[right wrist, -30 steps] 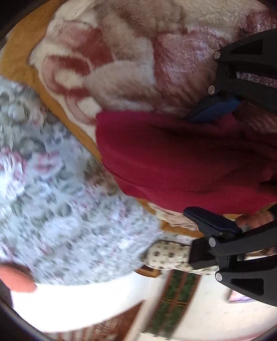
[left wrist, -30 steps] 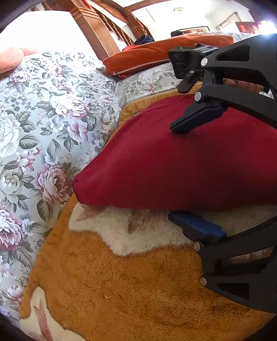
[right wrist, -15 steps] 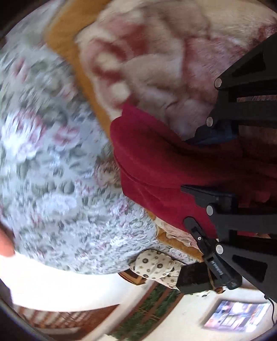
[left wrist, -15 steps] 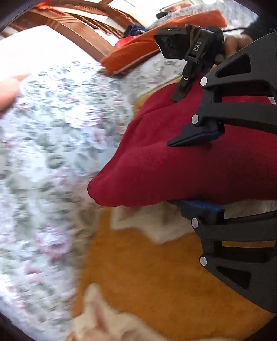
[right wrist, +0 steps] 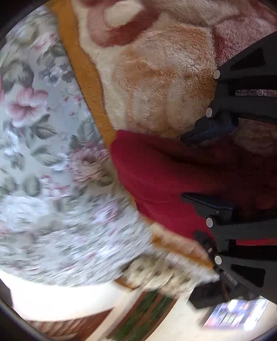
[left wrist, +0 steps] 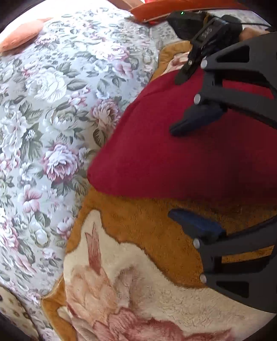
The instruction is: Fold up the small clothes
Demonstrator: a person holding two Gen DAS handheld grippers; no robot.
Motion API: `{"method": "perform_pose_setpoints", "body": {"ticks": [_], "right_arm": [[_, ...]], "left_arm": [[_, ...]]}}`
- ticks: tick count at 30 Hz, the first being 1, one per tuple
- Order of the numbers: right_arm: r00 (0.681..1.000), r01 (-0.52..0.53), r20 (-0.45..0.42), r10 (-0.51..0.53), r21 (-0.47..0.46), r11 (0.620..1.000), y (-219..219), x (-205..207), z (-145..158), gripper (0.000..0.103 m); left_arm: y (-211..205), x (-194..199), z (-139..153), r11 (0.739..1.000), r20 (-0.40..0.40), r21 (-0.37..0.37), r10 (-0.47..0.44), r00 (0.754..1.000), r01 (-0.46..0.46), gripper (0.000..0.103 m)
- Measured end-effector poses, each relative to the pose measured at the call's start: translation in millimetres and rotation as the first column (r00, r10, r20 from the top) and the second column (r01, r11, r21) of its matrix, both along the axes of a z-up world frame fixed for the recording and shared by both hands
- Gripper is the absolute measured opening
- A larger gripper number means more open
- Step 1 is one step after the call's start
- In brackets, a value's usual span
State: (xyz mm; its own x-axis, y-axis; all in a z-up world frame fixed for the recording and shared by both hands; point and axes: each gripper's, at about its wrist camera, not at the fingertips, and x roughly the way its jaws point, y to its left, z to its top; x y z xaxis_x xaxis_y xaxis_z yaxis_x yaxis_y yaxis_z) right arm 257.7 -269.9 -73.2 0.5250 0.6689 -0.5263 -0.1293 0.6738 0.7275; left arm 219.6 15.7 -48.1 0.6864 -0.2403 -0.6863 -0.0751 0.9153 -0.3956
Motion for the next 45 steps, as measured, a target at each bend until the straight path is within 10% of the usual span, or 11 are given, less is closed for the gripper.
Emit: {"method": "perform_pose_setpoints", "body": {"ticks": [9,15,21,23,30,36,40,45], "right_arm": [[0.996,0.038,0.085,-0.016,-0.258,0.965,0.0,-39.2,41.3,0.047],[0.898,-0.054,0.27,0.348,-0.717,0.695,70.9,-75.3,99.6,0.047],[0.763,-0.253,0.189,0.618,-0.792,0.555,113.2,-78.3,90.1,0.047],[0.778,-0.316,0.07,0.625,-0.816,0.485,111.1,-64.5,54.5,0.048],[0.762,-0.256,0.213,0.612,-0.769,0.586,91.0,-66.1,34.2,0.049],[0.814,-0.251,0.261,0.519,-0.647,0.72,77.4,-83.7,72.7,0.048],[0.859,-0.246,0.132,0.495,-0.741,0.625,90.9,-88.6,33.5,0.051],[0.913,-0.126,0.181,0.366,-0.727,0.675,94.7,-107.1,60.2,0.051]], "left_arm": [[-5.7,-2.4,-0.1,0.999,0.003,0.04,0.003,1.0,-0.003,0.077],[-4.5,-2.1,-1.1,0.999,-0.006,0.034,0.006,1.0,-0.005,0.079],[-3.5,-1.5,-1.9,1.0,-0.009,0.029,0.006,1.0,-0.006,0.08],[-3.6,0.5,-4.1,1.0,-0.023,0.015,-0.004,1.0,0.004,0.085],[4.1,3.3,-10.7,0.998,-0.046,-0.067,0.003,0.999,-0.006,0.088],[5.6,3.1,-10.4,0.997,-0.041,-0.075,0.016,0.999,-0.019,0.088],[5.2,0.9,-9.8,0.997,-0.035,-0.077,0.013,0.999,-0.016,0.088],[12.2,-30.2,11.4,0.995,0.017,-0.104,0.003,1.0,-0.001,0.087]]}}
